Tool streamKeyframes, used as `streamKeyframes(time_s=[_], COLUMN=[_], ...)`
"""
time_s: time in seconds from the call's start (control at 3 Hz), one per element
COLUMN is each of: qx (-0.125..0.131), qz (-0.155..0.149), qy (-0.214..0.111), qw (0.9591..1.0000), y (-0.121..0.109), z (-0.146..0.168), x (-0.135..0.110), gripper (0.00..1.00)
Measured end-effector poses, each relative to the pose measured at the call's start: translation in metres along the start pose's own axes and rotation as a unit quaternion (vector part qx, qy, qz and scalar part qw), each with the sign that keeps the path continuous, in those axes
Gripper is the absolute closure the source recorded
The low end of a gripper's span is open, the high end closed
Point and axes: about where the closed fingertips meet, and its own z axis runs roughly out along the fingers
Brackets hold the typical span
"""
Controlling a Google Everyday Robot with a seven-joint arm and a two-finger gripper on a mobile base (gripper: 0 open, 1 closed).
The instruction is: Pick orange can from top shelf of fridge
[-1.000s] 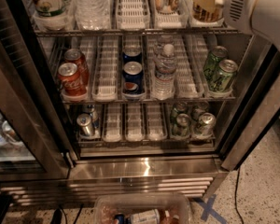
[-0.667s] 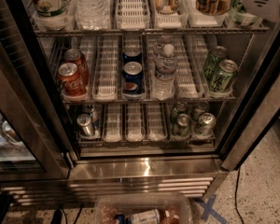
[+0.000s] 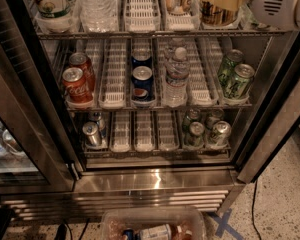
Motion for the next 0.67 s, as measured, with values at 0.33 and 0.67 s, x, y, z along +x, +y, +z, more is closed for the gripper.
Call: streamKeyframes(time_s=[0.33,0.67], qx=[-0.022,-0.089], qz=[0.001,0.003], qy=[0.003,0.010], qw=[0.9998,0.9960], y=[0.015,0.060], z=[-0.001,-0.021], x=[0.000,0.001], gripper=[1.00,1.00])
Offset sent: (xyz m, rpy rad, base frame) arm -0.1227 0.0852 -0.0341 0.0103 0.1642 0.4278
